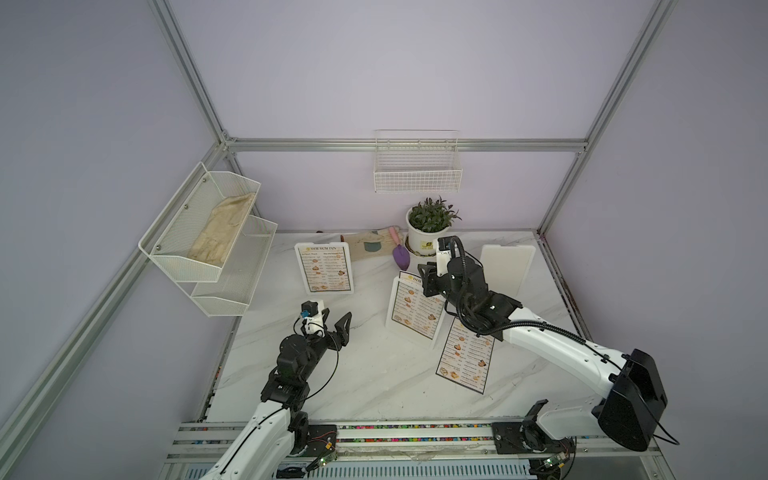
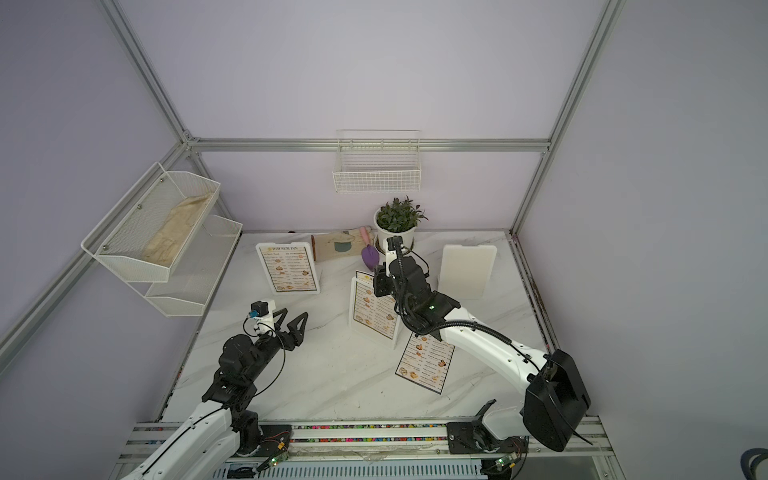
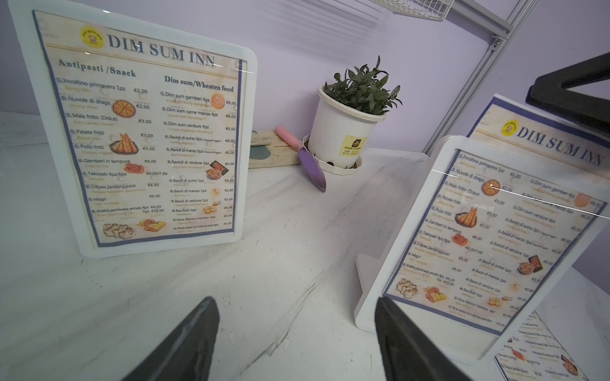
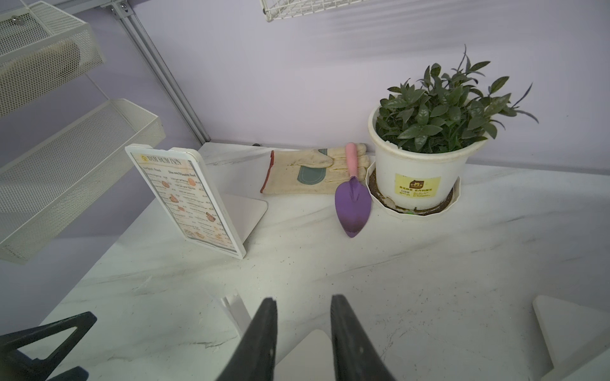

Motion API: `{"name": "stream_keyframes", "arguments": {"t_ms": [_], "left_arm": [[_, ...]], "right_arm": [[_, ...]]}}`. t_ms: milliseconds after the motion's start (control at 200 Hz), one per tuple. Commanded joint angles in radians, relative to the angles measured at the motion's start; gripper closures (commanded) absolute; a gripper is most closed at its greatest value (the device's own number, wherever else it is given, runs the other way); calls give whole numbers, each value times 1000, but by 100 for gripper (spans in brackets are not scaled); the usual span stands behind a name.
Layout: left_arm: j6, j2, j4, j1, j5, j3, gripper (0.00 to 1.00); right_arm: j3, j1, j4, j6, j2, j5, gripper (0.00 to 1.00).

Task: Insert the menus into the narrow rack
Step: Insert the menu into the narrow rack.

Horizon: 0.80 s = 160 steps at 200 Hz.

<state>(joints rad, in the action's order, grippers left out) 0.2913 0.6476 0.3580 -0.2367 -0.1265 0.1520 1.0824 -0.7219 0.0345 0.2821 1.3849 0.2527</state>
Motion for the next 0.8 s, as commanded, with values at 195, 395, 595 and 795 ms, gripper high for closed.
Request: {"name": "stream_keyframes", "arguments": {"t_ms": [195,395,595,795], "left_arm": [[-18,-11,45,2,-12,-16,25],[-18,-9,47,2,-15,-15,25],[-18,-12,47,2,-16,-17,25],[-17,-11,47,2,-14,-17,25]], "right_arm": [[-36,-36,-39,7,20,19,69],[-67,-50,-59,21,43,36,69],[-92,-71,-77,27,59,48,69],[-61,-86,-70,1,83,56,69]]}}
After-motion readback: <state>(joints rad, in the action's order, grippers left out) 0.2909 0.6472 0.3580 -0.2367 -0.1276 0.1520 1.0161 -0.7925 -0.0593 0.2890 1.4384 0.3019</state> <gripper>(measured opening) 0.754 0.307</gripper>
